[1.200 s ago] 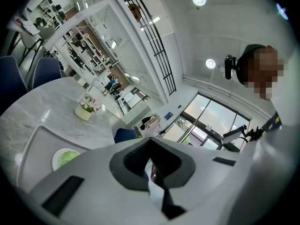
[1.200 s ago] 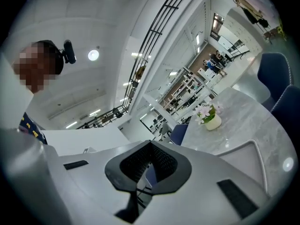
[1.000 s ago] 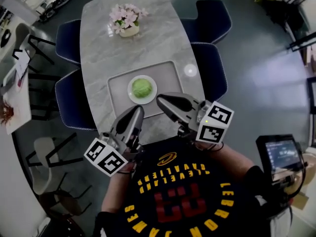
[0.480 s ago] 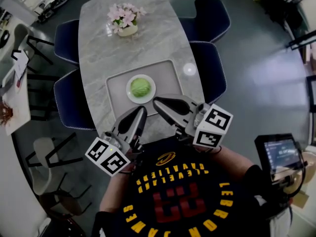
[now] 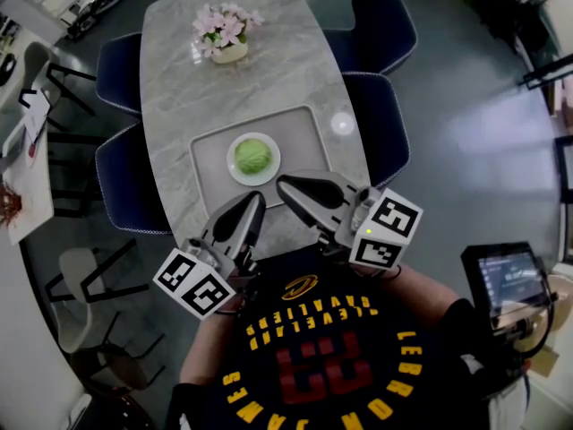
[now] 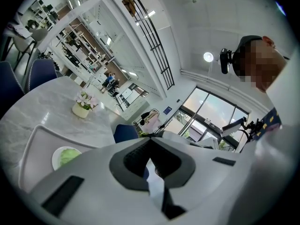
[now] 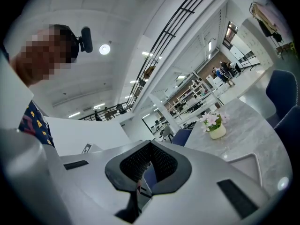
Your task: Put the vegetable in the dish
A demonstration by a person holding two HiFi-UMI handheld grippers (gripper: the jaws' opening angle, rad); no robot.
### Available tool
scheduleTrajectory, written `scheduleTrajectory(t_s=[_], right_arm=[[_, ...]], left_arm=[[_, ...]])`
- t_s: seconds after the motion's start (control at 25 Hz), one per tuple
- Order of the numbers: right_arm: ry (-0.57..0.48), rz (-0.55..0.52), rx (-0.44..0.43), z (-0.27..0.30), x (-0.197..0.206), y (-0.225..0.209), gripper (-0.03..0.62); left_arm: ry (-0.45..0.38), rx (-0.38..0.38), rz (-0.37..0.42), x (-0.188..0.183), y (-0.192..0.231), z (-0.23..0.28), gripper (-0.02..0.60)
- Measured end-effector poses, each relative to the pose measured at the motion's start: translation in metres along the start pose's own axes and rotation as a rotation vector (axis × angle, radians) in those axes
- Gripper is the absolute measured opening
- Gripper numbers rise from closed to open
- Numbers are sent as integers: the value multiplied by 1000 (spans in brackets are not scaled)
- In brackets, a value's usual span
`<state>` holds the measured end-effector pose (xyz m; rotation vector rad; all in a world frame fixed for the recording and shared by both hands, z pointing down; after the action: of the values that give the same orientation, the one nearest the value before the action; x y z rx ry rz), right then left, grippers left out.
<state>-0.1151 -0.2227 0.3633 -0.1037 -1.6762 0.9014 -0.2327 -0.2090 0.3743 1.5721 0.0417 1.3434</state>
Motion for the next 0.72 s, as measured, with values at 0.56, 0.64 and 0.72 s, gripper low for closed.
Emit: scheduleTrajectory(t_s=[0.56, 0.64, 0.72], right_arm=[[-9, -21, -8, 0, -2, 1, 5], [-8, -23, -10, 0, -2, 1, 5], [-6, -26, -11, 0, -3, 2, 5]], left_arm=[[-8, -12, 19, -2, 1, -1, 0], [-8, -13, 19, -2, 1, -1, 0], [-8, -13, 19, -4, 1, -1, 0]])
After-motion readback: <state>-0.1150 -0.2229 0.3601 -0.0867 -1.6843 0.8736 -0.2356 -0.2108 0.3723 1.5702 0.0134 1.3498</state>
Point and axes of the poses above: the fingertips, and each gripper's own axes: z forward along the fingers, y to its left, x out of its underside, the point moved 5 cm from there along -z, backward along the fingers, and after that the axes turned 4 degrees about -x, right-handed, at the moved point
